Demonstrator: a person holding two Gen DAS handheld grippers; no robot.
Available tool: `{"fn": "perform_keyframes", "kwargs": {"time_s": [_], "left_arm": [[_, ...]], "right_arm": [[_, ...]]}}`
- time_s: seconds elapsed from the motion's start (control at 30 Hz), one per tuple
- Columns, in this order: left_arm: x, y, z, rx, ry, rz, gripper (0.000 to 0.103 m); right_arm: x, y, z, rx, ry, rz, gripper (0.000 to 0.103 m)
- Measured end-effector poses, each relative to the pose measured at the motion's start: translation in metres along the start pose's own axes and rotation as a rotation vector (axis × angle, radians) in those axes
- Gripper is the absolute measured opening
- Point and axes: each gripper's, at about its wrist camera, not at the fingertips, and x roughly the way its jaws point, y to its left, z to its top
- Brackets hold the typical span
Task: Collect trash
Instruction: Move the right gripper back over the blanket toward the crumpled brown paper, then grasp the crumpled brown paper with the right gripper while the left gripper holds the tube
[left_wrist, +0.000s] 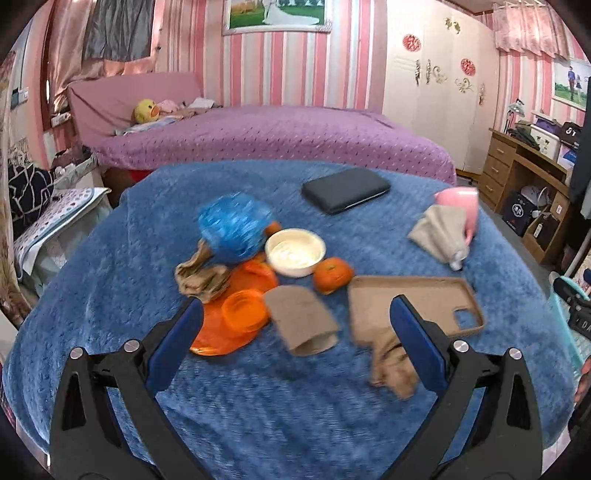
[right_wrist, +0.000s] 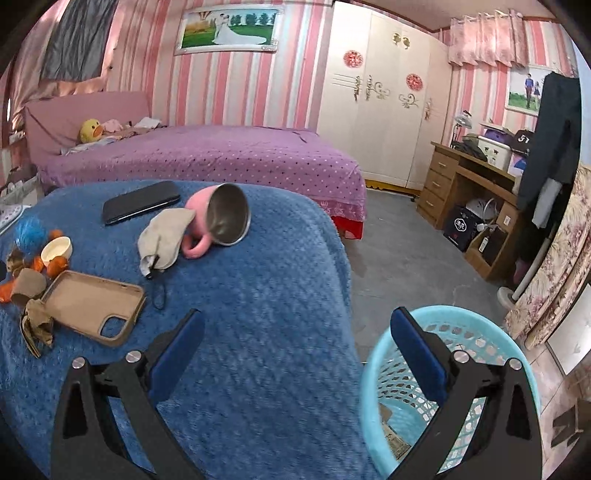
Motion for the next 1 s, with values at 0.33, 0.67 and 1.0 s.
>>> {"fn": "perform_keyframes", "kwargs": {"time_s": [0.33, 0.67, 1.0], "left_arm": [[0.040, 0.008, -0.009, -0.008, 0.112, -0.023, 0.088], [0.044, -0.009, -0.011, 0.047, 0.115, -0.109, 0.045], [0.009, 0.019, -0.003, 0.013, 0.026, -0.066, 0.039]], "right_arm": [[0.014, 0.014, 0.001, 0.009, 0.045, 0.016, 0.098], [0.015, 0.041, 0.004, -0.030, 0.046, 0.061, 0.098], [-0.003, 0.082, 0.008, -0.069, 0.010, 0.150, 0.098]]}}
